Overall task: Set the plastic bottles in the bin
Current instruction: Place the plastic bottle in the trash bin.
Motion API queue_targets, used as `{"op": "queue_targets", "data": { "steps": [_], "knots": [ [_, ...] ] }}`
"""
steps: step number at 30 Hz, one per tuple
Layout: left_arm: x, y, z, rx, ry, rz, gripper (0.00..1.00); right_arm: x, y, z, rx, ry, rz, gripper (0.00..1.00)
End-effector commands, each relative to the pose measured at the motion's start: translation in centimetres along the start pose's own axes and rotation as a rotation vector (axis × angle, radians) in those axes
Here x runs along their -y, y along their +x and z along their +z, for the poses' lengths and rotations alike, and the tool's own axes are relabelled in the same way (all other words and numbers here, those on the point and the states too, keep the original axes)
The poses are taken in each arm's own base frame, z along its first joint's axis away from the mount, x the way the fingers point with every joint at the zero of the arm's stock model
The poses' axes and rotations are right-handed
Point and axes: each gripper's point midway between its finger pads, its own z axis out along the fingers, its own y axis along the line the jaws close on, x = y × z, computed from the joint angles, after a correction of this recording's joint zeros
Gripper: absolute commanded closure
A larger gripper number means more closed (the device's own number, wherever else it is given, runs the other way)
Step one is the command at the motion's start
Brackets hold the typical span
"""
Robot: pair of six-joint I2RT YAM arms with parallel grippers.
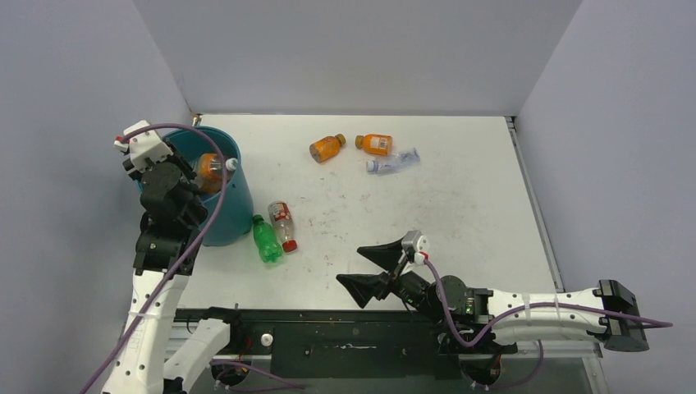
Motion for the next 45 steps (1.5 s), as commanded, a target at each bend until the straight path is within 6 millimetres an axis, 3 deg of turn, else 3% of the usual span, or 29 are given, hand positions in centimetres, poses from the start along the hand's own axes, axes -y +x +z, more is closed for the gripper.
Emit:
{"op": "queue_targets", "data": {
  "steps": [1, 7, 12, 16, 24, 31, 36, 40, 42, 45],
  "knots": [
    [-2.0, -4.0, -0.6, 0.095, -0.085, 0.087, 1.00, -1.4, -1.5, 0.5, 0.017, -0.035, 0.006, 0.10],
    [-0.4, -7.8, -0.2, 0.258, -0.064, 0.059, 1.00, -0.8, -1.1, 0.4, 0.007, -0.015, -0.005, 0.10],
    [2.7, -6.8, 2.3, 0.262, -0.007, 0.013, 1.00, -0.8, -0.2, 0.6, -0.018, -0.016, -0.002, 0.10],
    [4.0, -4.6, 4.4, 0.238, 0.020, -0.020, 1.00, -0.3, 0.6, 0.5, -0.032, -0.001, -0.009, 0.10],
    [4.5, 2.5, 7.5, 0.089, 0.018, -0.060, 1.00, 0.5, 1.2, 0.4, -0.038, 0.018, -0.022, 0.10],
    [3.4, 8.1, 7.4, -0.039, 0.006, -0.116, 1.00, 1.2, 1.2, -0.2, -0.017, 0.025, -0.005, 0.10],
    [2.0, 13.3, 6.5, -0.125, -0.007, -0.082, 1.00, 1.2, 1.4, -0.3, -0.022, 0.020, 0.000, 0.10],
    [1.1, 15.0, 6.2, -0.161, -0.026, -0.077, 1.00, 1.0, 1.3, -0.4, -0.019, 0.014, 0.006, 0.10],
    [1.3, 14.5, 6.2, -0.156, -0.014, -0.087, 0.99, 1.0, 1.3, -0.4, -0.017, 0.015, 0.009, 0.10],
    [1.9, 12.3, 6.1, -0.136, 0.004, -0.104, 0.69, 0.9, 1.1, -0.4, -0.012, 0.013, 0.012, 0.10]
  ]
}}
